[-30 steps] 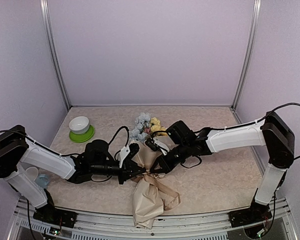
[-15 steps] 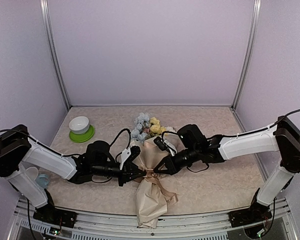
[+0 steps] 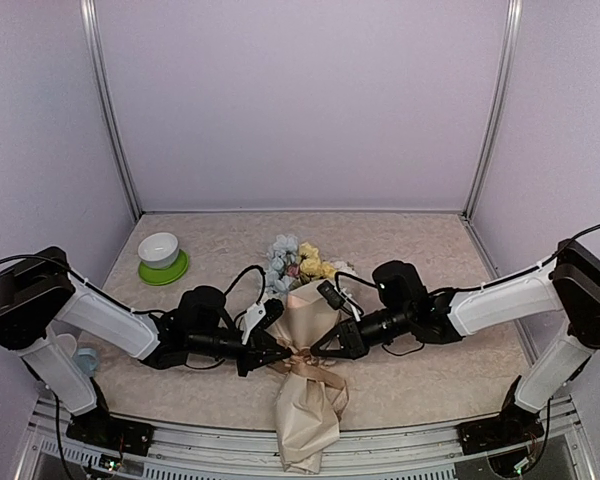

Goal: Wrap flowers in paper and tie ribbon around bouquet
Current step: Cross the half-tied ribbon over the folded bouquet.

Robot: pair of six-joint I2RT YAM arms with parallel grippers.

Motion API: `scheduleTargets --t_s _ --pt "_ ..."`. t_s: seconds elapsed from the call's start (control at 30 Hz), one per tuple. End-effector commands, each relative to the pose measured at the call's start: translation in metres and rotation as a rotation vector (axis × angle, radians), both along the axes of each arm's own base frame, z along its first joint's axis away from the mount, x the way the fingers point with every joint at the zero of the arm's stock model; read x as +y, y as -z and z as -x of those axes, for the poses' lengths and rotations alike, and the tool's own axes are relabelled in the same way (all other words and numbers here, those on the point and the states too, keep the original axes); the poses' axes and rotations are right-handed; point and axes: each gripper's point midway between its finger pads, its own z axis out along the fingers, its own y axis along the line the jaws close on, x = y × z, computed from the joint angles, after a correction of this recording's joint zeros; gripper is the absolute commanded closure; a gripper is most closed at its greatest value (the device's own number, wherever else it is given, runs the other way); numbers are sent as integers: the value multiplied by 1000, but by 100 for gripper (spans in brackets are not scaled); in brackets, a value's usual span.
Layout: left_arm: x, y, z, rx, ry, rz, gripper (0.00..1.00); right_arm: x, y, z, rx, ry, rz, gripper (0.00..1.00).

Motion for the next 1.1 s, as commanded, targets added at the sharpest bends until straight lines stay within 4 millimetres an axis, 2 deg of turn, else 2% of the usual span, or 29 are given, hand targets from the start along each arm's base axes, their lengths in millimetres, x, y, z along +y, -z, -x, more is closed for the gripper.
scheduleTargets --t_s 0.0,0.03,0.13,0.2,0.37,0.43,0.5,0.6,0.67,0.8,0.87,0.97,1.07 --pt "-4 -5 -5 -10 1 8 100 -1 16 7 10 -41 73 99" --pt "-4 -5 -5 -10 0 7 100 -1 12 6 -5 -45 78 96" --pt "-4 -5 -5 -8 2 8 100 -2 -4 0 -73 -52 93 76" --pt "-4 -4 -5 -7 3 7 100 -4 -11 -12 -117 -23 133 66" --pt "-4 -4 -4 -4 4 8 100 -14 -21 -31 -156 22 204 59" --pt "-4 -4 -4 -2 4 9 100 -14 -24 -40 -163 42 216 62" --pt "-4 -4 -3 0 5 9 100 -12 -23 -50 -168 74 243 69" --pt "-4 -4 -4 0 4 8 100 -16 -4 -72 -180 136 387 86" --pt "-4 -4 -4 1 3 8 100 -17 7 -76 -191 120 449 93" --pt "-3 -3 -4 3 2 7 100 -17 30 -67 -206 35 542 99" --pt "-4 -3 -4 4 2 7 100 -13 38 -55 -200 -37 559 100" --pt "-4 -3 -4 5 1 8 100 -7 44 -41 -189 -117 547 100" --pt "-3 -3 -4 6 0 7 100 3 41 -30 -164 -180 477 100"
